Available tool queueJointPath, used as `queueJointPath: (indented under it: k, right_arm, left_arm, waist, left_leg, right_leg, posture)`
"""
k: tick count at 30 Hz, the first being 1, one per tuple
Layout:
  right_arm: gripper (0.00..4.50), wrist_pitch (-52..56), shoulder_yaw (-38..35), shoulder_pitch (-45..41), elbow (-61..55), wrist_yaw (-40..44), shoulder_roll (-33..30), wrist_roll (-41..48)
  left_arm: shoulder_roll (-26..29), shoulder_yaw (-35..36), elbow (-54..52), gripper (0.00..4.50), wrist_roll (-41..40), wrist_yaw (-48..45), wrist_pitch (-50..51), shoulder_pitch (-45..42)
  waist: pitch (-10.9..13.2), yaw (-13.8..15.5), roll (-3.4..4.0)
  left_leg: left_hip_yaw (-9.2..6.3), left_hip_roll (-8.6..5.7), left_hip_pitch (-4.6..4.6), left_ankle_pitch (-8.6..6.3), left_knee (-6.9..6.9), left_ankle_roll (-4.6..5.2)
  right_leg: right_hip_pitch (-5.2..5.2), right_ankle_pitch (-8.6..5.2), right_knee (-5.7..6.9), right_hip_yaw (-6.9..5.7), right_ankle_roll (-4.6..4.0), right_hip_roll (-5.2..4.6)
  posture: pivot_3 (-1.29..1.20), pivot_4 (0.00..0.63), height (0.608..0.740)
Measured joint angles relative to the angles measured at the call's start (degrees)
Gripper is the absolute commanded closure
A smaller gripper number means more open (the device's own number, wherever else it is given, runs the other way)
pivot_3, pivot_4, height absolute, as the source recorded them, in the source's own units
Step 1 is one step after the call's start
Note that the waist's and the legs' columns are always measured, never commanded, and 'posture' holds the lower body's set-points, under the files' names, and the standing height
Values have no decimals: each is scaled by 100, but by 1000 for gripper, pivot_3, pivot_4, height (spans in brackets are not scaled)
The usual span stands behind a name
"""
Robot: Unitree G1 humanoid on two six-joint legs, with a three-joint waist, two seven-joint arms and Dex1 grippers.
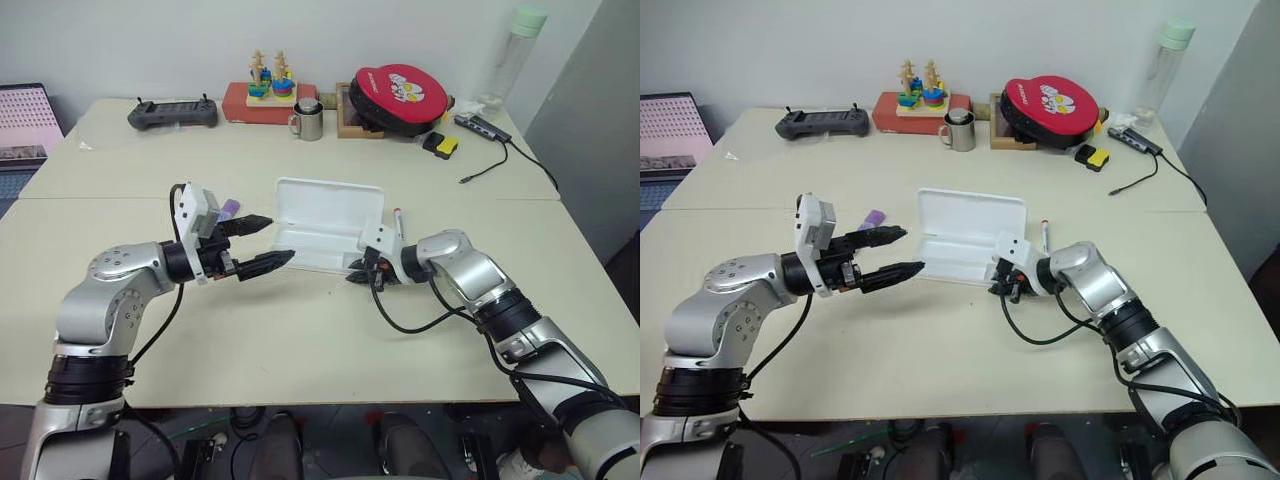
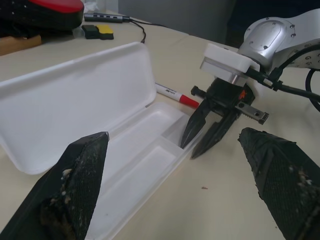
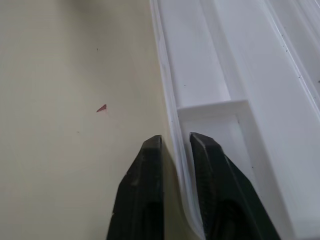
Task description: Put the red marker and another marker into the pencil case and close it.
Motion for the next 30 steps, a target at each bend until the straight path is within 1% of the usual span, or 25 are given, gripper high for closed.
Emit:
queueJointPath:
  k: [1, 10, 15, 19, 26, 28, 29, 30]
  right_arm:
    - [4495, -20, 0, 0, 0, 20, 16, -3]
    - [4495, -329, -37, 81, -104, 40, 44, -234]
    - [4495, -345, 27, 448, -872, 369, -92, -251]
    - [4495, -161, 119, 803, -1514, 542, -188, -253]
    - [4495, -47, 200, 1003, -1799, 611, -205, -268]
    - [4077, -47, 202, 1022, -1799, 609, -203, -270]
    - [3996, -48, 201, 1022, -1801, 602, -193, -270]
    - [3821, -48, 201, 1022, -1802, 596, -188, -270]
  left_arm:
    - [0, 1, 0, 0, -5, 0, -1, -1]
    - [23, 3, -35, 0, -30, 16, 6, -4]
    - [89, 44, -225, 0, -125, 17, 152, 213]
    - [214, 75, -402, 0, -147, -7, 223, 426]
    - [390, 65, -570, 0, -143, -93, 288, 687]
    - [405, 63, -603, 0, -143, -115, 289, 690]
    - [405, 61, -620, 0, -143, -115, 290, 687]
    - [405, 59, -624, 0, -143, -115, 292, 679]
  waist:
    - [0, 0, 0]
    - [0, -1, 0]
    - [0, 0, 0]
    - [0, 1, 0]
    - [0, 1, 0]
    - [0, 2, 0]
    - [0, 2, 0]
    - [0, 2, 0]
  left_leg:
    - [0, 0, 0, 0, 0, 0]
    - [0, 0, 0, 0, 0, 0]
    - [-1, 0, 0, 0, -4, 0]
    - [-1, 0, 0, 0, -2, 0]
    - [-1, 1, 1, 1, 5, 0]
    - [-1, 1, 1, 1, 5, 0]
    - [-1, 1, 1, 1, 4, -1]
    - [0, 1, 1, 1, 4, -1]
  right_leg:
    - [0, 0, 0, 0, 0, 0]
    - [-1, 0, 1, 1, 1, 1]
    - [-2, 0, 1, 0, 0, 1]
    - [-1, -1, 1, 1, 1, 0]
    - [-1, 1, 2, 1, 6, 1]
    - [-2, 1, 2, 1, 5, 1]
    - [-1, 1, 2, 2, 5, 1]
    - [-1, 1, 1, 2, 5, 1]
  posture:
    - [0, 150, 740]
    - [0, 150, 740]
    - [0, 150, 740]
    - [0, 150, 740]
    - [0, 150, 740]
    - [0, 150, 740]
    - [0, 150, 740]
    - [0, 150, 740]
